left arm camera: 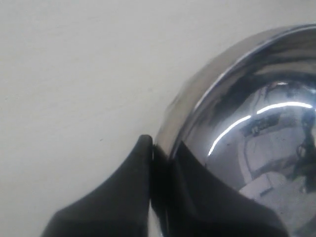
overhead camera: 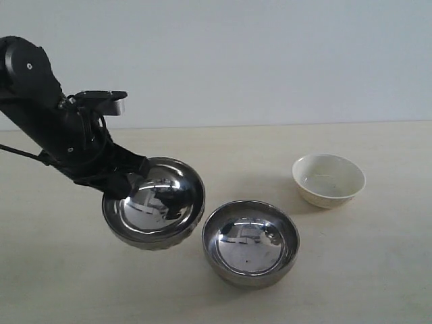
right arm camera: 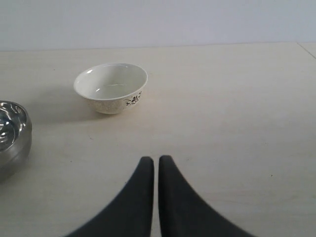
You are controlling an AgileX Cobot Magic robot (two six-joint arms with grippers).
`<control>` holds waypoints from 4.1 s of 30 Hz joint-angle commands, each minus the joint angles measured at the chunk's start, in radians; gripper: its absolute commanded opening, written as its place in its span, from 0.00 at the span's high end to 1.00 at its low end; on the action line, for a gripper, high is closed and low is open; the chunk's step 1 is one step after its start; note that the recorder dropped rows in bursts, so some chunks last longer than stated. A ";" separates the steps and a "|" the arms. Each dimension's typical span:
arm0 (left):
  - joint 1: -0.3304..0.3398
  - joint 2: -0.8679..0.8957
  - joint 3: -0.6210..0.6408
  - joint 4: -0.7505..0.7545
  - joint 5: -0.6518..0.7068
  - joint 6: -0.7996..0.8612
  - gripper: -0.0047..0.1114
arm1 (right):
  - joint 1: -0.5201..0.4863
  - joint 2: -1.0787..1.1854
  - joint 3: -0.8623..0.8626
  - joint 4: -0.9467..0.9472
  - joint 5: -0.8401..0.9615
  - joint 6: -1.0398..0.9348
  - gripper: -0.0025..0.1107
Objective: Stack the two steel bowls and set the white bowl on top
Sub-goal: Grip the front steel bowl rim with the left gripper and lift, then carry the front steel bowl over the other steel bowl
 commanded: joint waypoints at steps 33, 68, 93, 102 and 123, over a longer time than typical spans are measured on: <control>-0.014 -0.009 -0.086 -0.282 0.049 0.108 0.93 | -0.002 -0.005 0.000 0.000 -0.011 -0.004 0.98; -0.014 -0.007 -0.086 -0.278 0.058 0.121 0.93 | -0.002 -0.005 0.000 0.000 -0.011 -0.004 0.98; -0.118 0.115 -0.181 -0.304 0.045 0.130 0.93 | -0.002 -0.005 0.000 0.000 -0.011 -0.004 0.98; -0.153 0.119 -0.261 -0.280 0.099 0.105 0.93 | -0.002 -0.005 0.000 0.000 -0.011 -0.004 0.98; -0.203 0.336 -0.503 -0.200 0.303 0.014 0.93 | -0.002 -0.005 0.000 0.000 -0.011 -0.004 0.98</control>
